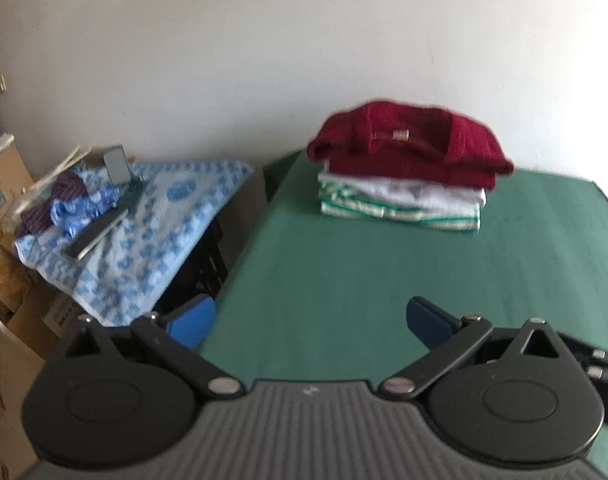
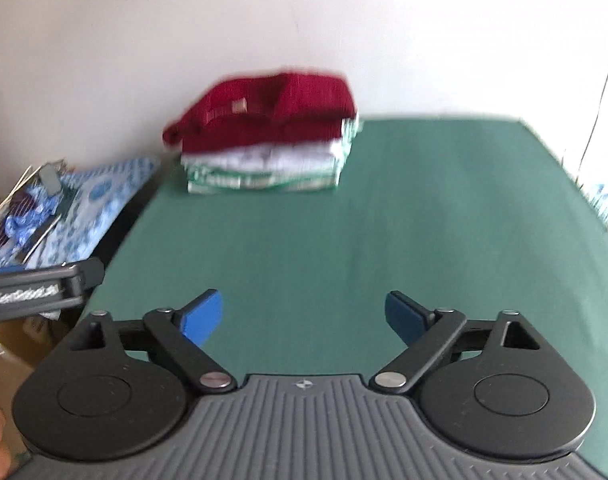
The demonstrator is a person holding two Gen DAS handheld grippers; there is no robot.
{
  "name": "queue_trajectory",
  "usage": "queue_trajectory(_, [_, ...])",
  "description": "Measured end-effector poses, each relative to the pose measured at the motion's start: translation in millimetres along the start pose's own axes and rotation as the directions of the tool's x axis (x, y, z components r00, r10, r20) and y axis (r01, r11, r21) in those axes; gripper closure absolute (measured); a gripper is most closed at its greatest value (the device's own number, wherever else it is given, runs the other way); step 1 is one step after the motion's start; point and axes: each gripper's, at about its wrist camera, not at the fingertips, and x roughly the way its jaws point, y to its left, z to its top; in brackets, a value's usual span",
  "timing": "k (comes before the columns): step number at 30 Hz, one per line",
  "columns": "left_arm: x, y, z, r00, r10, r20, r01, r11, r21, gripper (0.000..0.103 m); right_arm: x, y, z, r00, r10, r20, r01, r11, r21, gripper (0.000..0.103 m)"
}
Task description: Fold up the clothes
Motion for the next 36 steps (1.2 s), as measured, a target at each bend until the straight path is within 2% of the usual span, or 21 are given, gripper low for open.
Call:
queue_trajectory(3, [-1.1,1.1,5.5,0.997,-0.064,0.03,0.063,0.997,0.052,0.001,-11.0,10.5,5.0,0.999,-0.032,0.041,0.032,0.999,-0.001,0.01])
queue_trajectory(6, [1.2,4.2,9.0,0.996,-0.078,0.039,0.071,0.986,0.154,0.001,-13.0,20.1,8.0,0.994,-0.089,0.07,0.086,0.995,0.042,0.01])
queue_trajectory(8, [1.5,12.0,11.3,0.993,-0.103,0.051,0.091,0.978,0.189,0.001,-11.0,27.4,10.1,0.991,-0.118,0.065,0.112,0.99,0.09,0.01])
queue_trajectory(11, [2.2,27.0,15.9,0.988,-0.145,0.06,0.131,0.971,0.199,0.001,-10.2,39.5,12.0,0.981,-0.176,0.078,0.166,0.979,0.121,0.01])
queue_trajectory(15, [3.3,39.7,17.8,0.988,-0.141,0.07,0.122,0.966,0.227,0.001,-12.7,56.0,11.2,0.969,-0.224,0.104,0.207,0.967,0.151,0.009])
queue_trajectory(18, [6.5,48.5,18.7,0.985,-0.163,0.058,0.147,0.967,0.209,0.001,-12.0,65.9,11.3,0.96,-0.258,0.108,0.241,0.959,0.151,0.009])
queue_trajectory(21, [7.0,51.6,21.4,0.989,-0.133,0.07,0.116,0.973,0.201,0.001,-9.5,70.0,13.4,0.955,-0.276,0.109,0.259,0.954,0.153,0.009])
queue_trajectory(23, [2.9,52.2,21.8,0.986,-0.117,0.119,0.091,0.975,0.2,0.001,-6.1,70.3,16.2,0.958,-0.269,0.097,0.253,0.955,0.152,0.009])
queue_trajectory(25, [0.9,52.7,23.6,0.986,-0.101,0.134,0.076,0.98,0.182,0.001,-1.5,70.6,19.3,0.961,-0.26,0.092,0.246,0.96,0.135,0.009])
queue_trajectory(30, [3.4,51.4,28.7,0.986,-0.113,0.124,0.095,0.986,0.139,0.001,8.5,70.6,29.1,0.972,-0.22,0.077,0.213,0.973,0.09,0.009])
queue_trajectory(33, [4.4,55.5,28.2,0.987,-0.097,0.128,0.089,0.994,0.069,0.001,13.5,69.9,31.6,0.977,-0.203,0.067,0.199,0.978,0.058,0.009])
queue_trajectory(36, [4.3,65.3,24.7,0.979,-0.125,0.159,0.129,0.991,-0.015,0.001,19.4,64.2,29.7,0.98,-0.19,0.052,0.187,0.981,0.056,0.009])
